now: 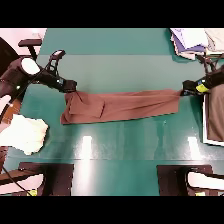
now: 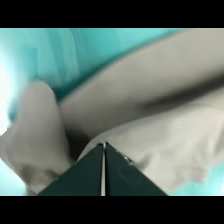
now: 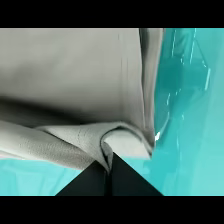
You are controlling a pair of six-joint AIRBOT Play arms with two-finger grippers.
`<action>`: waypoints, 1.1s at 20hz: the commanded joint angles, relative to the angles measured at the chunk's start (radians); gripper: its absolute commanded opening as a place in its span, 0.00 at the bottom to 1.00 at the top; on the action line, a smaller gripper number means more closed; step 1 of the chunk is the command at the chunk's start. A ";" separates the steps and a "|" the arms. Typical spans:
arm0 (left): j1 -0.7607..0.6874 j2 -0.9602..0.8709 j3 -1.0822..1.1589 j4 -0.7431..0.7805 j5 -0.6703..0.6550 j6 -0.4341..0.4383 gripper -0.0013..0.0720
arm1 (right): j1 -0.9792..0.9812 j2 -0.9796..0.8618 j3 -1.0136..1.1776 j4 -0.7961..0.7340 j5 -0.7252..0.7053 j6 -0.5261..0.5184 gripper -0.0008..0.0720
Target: Fold the shirts.
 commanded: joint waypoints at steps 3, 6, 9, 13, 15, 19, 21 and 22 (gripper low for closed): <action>0.000 -0.066 0.039 0.007 0.117 0.003 0.51 | -0.029 -0.190 0.185 0.153 0.018 -0.028 0.21; 0.000 -0.065 0.098 0.007 0.076 -0.037 0.76 | -0.095 -0.225 0.241 0.291 0.032 -0.084 0.65; 0.000 -0.053 0.159 -0.003 0.002 -0.037 0.75 | -0.171 -0.213 0.232 0.299 0.102 -0.150 0.66; 0.000 -0.049 0.157 -0.060 -0.024 -0.037 0.06 | -0.281 -0.203 0.083 0.303 0.103 -0.159 0.91; 0.000 -0.049 0.157 -0.111 -0.020 -0.037 0.07 | -0.320 -0.220 -0.003 0.339 0.083 -0.202 0.91; 0.000 -0.071 0.155 -0.201 -0.023 -0.047 0.06 | -0.325 -0.298 -0.091 0.448 0.055 -0.247 0.91; -0.020 -0.094 0.155 -0.214 -0.016 -0.074 0.06 | -0.293 -0.331 -0.095 0.469 0.033 -0.259 0.91; -0.043 -0.108 0.155 -0.213 -0.011 -0.073 0.06 | -0.272 -0.346 -0.093 0.483 0.024 -0.263 0.91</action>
